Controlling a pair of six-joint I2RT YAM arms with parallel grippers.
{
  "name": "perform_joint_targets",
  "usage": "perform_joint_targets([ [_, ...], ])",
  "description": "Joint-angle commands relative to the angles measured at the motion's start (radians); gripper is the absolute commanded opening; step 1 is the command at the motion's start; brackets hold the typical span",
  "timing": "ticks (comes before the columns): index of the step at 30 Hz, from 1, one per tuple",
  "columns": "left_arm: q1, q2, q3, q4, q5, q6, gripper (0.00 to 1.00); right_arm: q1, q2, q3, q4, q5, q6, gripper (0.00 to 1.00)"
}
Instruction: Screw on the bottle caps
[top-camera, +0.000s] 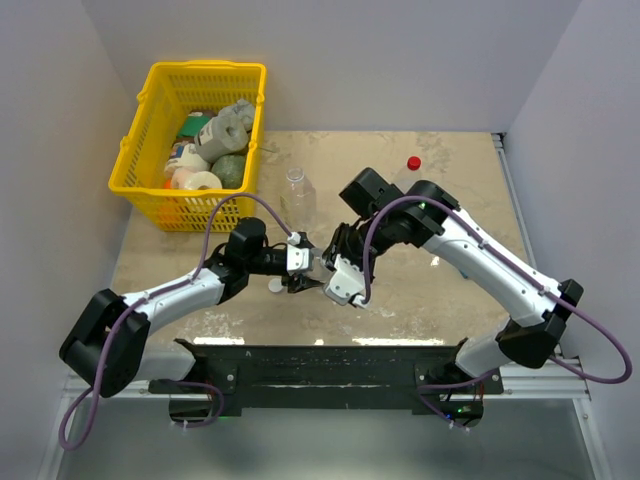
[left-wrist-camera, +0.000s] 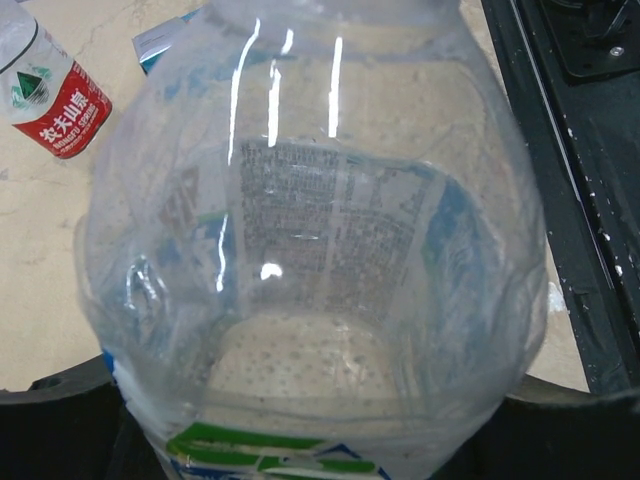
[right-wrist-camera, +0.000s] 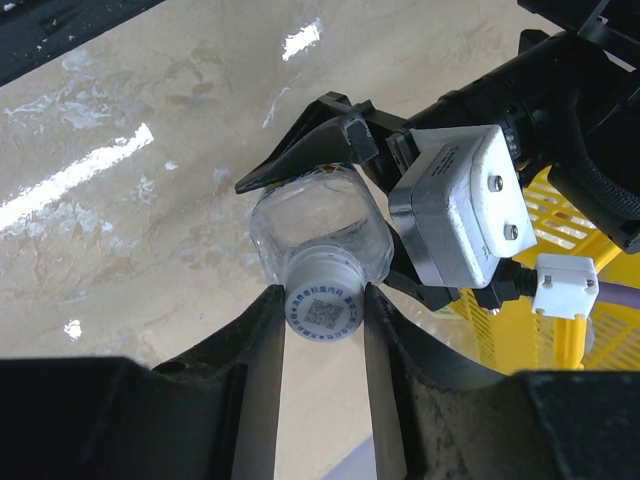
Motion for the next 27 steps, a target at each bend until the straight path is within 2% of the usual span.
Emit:
perform_joint_targets([
  [1, -0.004, -0.006, 0.031, 0.075, 0.018, 0.007, 0.00, 0.002, 0.021, 0.002, -0.085, 0.025, 0.001, 0.29],
  [5, -0.004, 0.008, 0.034, 0.088, -0.059, 0.021, 0.00, 0.003, 0.065, 0.040, -0.086, 0.035, 0.090, 0.10],
  [7, -0.006, 0.008, 0.025, 0.115, -0.114, 0.032, 0.00, 0.003, 0.090, 0.060, -0.088, 0.038, 0.194, 0.00],
  [11, -0.004, -0.013, -0.021, 0.193, -0.168, 0.030, 0.00, 0.002, 0.128, 0.065, -0.085, 0.014, 0.397, 0.00],
  [15, -0.006, -0.022, -0.038, 0.246, -0.247, 0.012, 0.00, 0.002, 0.144, 0.026, -0.085, 0.029, 0.530, 0.00],
  [19, -0.007, -0.058, -0.086, 0.376, -0.300, -0.043, 0.00, -0.004, 0.176, 0.002, -0.077, 0.018, 0.679, 0.00],
  [23, -0.021, -0.068, -0.104, 0.446, -0.373, -0.095, 0.00, -0.018, 0.237, 0.005, -0.002, 0.035, 0.978, 0.00],
  [27, -0.023, -0.082, -0.126, 0.537, -0.427, -0.166, 0.00, -0.087, 0.293, 0.006, 0.065, 0.029, 1.161, 0.00],
])
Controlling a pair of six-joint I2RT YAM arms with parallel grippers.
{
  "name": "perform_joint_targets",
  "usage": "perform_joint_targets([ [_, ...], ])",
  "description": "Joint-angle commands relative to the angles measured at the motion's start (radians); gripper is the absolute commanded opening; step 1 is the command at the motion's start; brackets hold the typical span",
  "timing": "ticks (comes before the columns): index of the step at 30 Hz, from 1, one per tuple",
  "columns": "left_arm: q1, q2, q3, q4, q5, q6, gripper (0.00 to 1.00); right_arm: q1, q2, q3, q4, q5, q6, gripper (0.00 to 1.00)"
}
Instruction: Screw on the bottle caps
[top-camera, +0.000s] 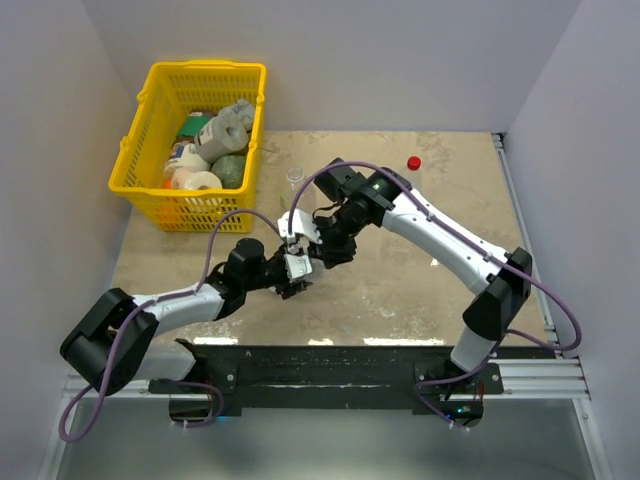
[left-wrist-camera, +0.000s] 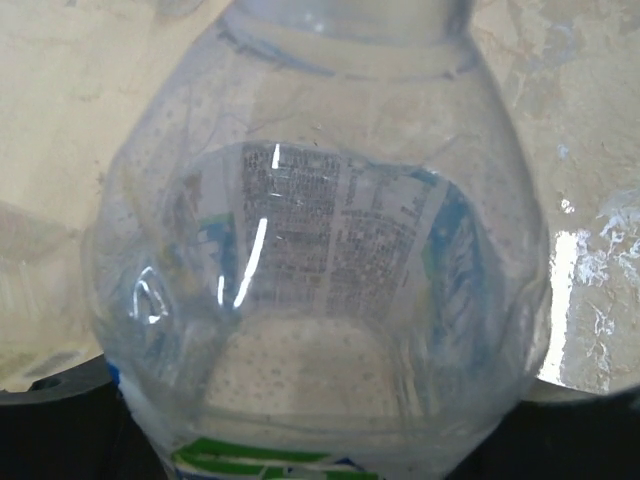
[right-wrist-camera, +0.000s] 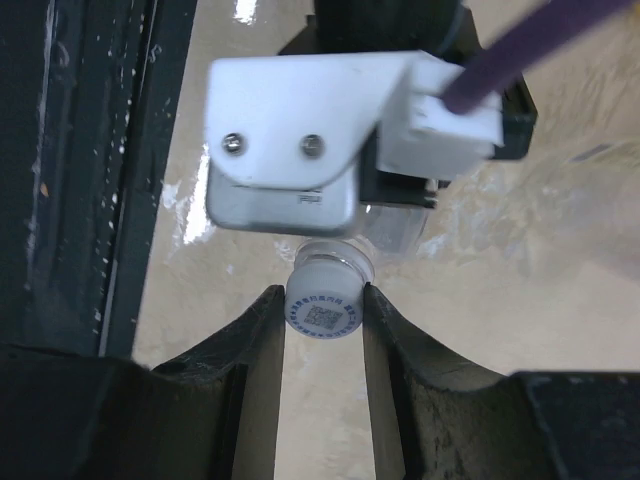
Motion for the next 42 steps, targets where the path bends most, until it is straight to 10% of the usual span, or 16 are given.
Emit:
perform_joint_targets([
  [1, 0.003, -0.090, 0.037, 0.393, -0.079, -0.162, 0.00, -0.069, 0.084, -0.038, -0.007, -0.011, 0.356, 0.00],
  [31, -0.022, -0.001, 0.097, 0.363, -0.331, -0.418, 0.00, -0.182, 0.168, 0.094, 0.136, -0.106, 0.875, 0.06],
  [34, -0.022, 0.010, 0.058, 0.413, -0.301, -0.456, 0.00, -0.182, 0.165, 0.140, 0.107, -0.095, 0.825, 0.31],
  [37, -0.022, 0.024, 0.009, 0.511, -0.257, -0.505, 0.00, -0.184, 0.162, 0.253, 0.043, -0.118, 0.754, 0.99],
  [42, -0.022, 0.056, -0.043, 0.651, -0.194, -0.558, 0.00, -0.190, 0.129, 0.545, -0.039, -0.082, 0.704, 0.99],
])
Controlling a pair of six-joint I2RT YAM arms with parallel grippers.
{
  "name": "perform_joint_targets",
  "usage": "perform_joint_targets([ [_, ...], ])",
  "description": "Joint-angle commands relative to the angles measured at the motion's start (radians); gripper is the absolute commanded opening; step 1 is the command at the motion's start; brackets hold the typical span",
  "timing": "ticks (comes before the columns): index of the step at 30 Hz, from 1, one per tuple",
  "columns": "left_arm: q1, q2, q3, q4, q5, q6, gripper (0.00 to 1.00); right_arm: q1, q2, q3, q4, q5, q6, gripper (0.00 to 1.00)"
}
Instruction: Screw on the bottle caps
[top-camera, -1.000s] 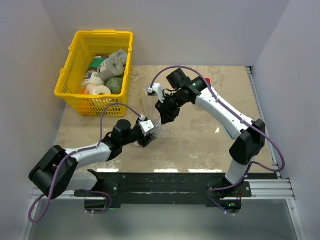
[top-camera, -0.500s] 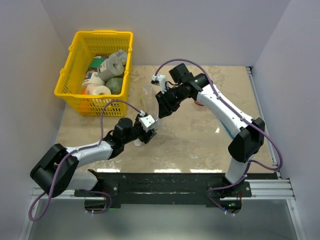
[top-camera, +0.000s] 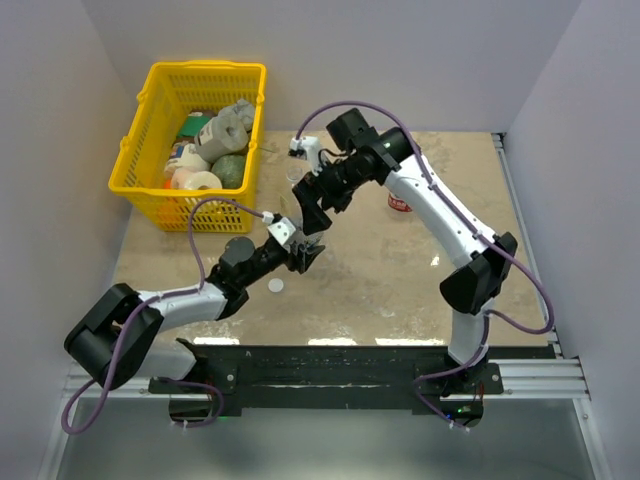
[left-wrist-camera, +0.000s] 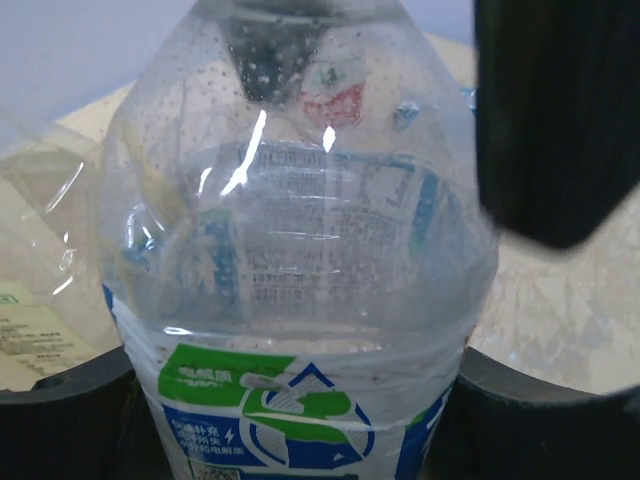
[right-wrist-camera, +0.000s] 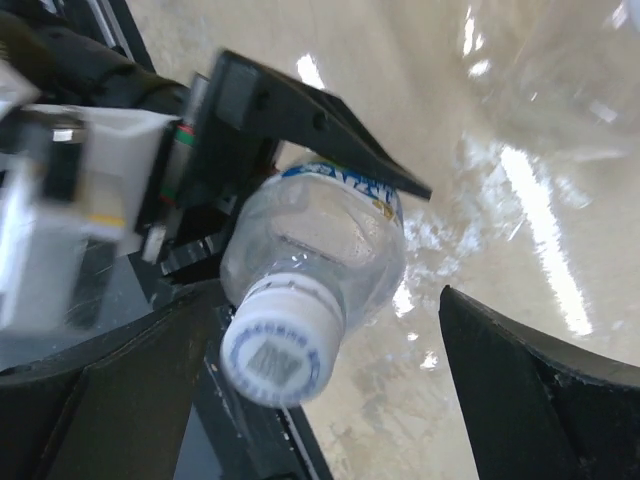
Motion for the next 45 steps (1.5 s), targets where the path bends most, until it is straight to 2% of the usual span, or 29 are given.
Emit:
perform_joint_targets([
  [1, 0.001, 0.024, -0.045, 0.270, 0.069, -0.083, 0.00, -0.005, -0.082, 0.253, -0.083, 0.018, -0.059, 0.99],
  [5, 0.004, 0.044, -0.068, 0.297, 0.086, -0.082, 0.00, -0.005, -0.140, 0.272, -0.136, -0.003, -0.130, 0.99],
  [8, 0.009, 0.027, -0.076, 0.290, 0.123, -0.080, 0.00, -0.003, -0.241, 0.093, -0.164, 0.015, -0.256, 0.99],
  [11, 0.021, 0.001, -0.079, 0.259, 0.236, -0.057, 0.00, -0.002, -0.366, -0.059, -0.146, 0.012, -0.543, 0.98],
  [12, 0.024, -0.003, -0.080, 0.250, 0.276, -0.030, 0.00, 0.000, -0.434, -0.105, -0.115, 0.041, -0.672, 0.97],
  [14, 0.025, -0.014, -0.070, 0.212, 0.386, -0.002, 0.00, 0.003, -0.488, -0.229, -0.003, 0.070, -0.784, 0.92],
  [15, 0.026, -0.019, -0.064, 0.186, 0.419, 0.045, 0.00, 0.007, -0.508, -0.255, 0.021, 0.079, -0.902, 0.90],
  [18, 0.024, -0.026, -0.007, 0.037, 0.548, 0.154, 0.00, 0.037, -0.530, -0.286, 0.041, 0.069, -1.099, 0.82],
  [20, 0.022, -0.027, 0.048, -0.116, 0.616, 0.229, 0.00, 0.063, -0.516, -0.268, 0.011, 0.058, -1.174, 0.74],
  [22, 0.022, -0.025, 0.081, -0.246, 0.638, 0.335, 0.00, 0.084, -0.498, -0.248, -0.052, 0.050, -1.283, 0.69],
  [27, 0.021, -0.033, 0.133, -0.351, 0.645, 0.440, 0.00, 0.133, -0.452, -0.208, -0.198, 0.027, -1.510, 0.61],
  [31, 0.022, -0.031, 0.141, -0.370, 0.648, 0.442, 0.00, 0.155, -0.473, -0.271, -0.221, 0.032, -1.579, 0.58],
  [36, 0.022, -0.034, 0.131, -0.313, 0.631, 0.367, 0.00, 0.178, -0.486, -0.317, -0.221, 0.063, -1.603, 0.55],
  [45, 0.027, -0.016, 0.133, -0.255, 0.629, 0.333, 0.00, 0.185, -0.506, -0.391, -0.221, 0.078, -1.661, 0.52],
])
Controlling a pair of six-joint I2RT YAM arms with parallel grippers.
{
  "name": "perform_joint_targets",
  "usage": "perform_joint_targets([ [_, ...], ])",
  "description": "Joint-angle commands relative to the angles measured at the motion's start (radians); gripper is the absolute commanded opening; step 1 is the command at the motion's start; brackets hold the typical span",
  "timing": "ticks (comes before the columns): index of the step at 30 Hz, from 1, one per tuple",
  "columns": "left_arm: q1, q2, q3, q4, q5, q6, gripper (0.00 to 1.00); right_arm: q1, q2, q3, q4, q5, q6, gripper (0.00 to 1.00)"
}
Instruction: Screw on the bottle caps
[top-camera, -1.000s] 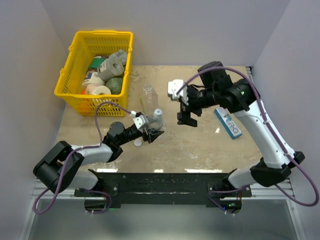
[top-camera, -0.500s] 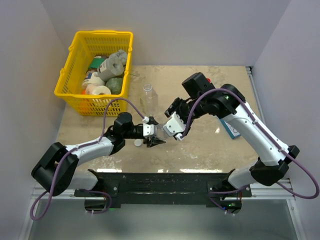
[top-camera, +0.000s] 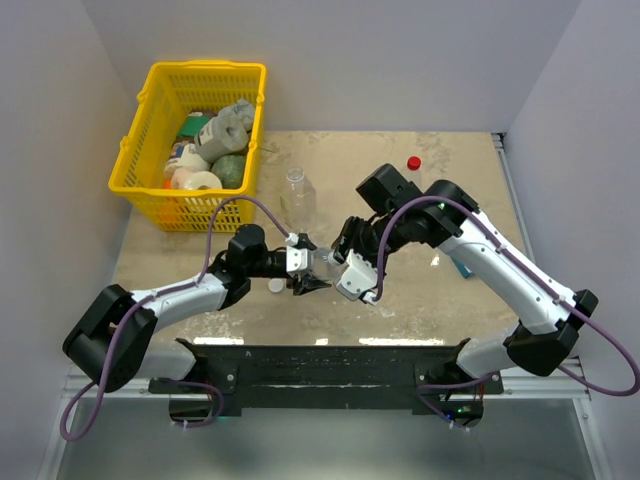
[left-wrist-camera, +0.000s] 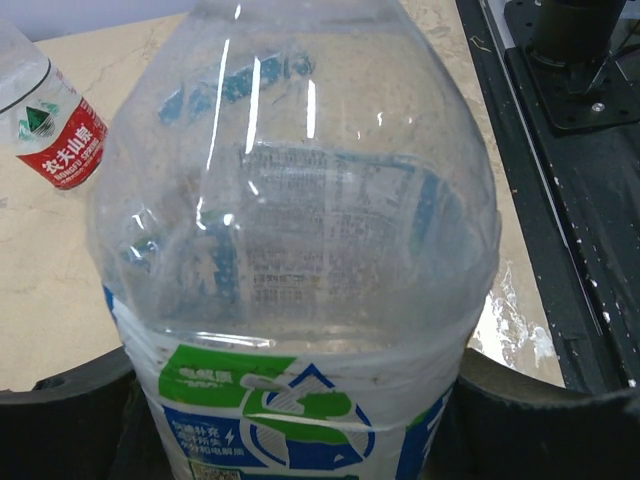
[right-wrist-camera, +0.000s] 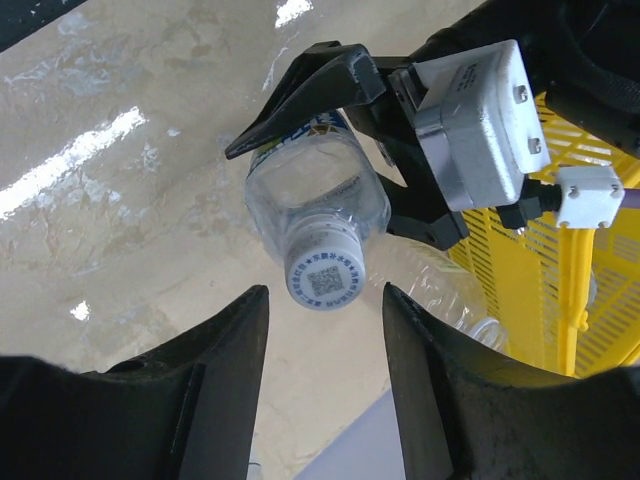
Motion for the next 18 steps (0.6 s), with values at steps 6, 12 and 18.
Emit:
perform_joint_targets([
  [6, 0.005, 0.000, 0.042, 0.035, 0.018, 0.010, 0.00, 0.007, -0.002, -0.002, -0.076, 0.003, -0.078, 0.48],
  [12, 0.008, 0.004, 0.051, 0.001, 0.015, 0.037, 0.00, 0.010, 0.009, 0.005, -0.076, -0.008, -0.107, 0.46],
  [18, 0.008, 0.011, 0.056, 0.005, 0.011, 0.037, 0.00, 0.013, 0.010, -0.007, -0.078, -0.017, -0.120, 0.44],
])
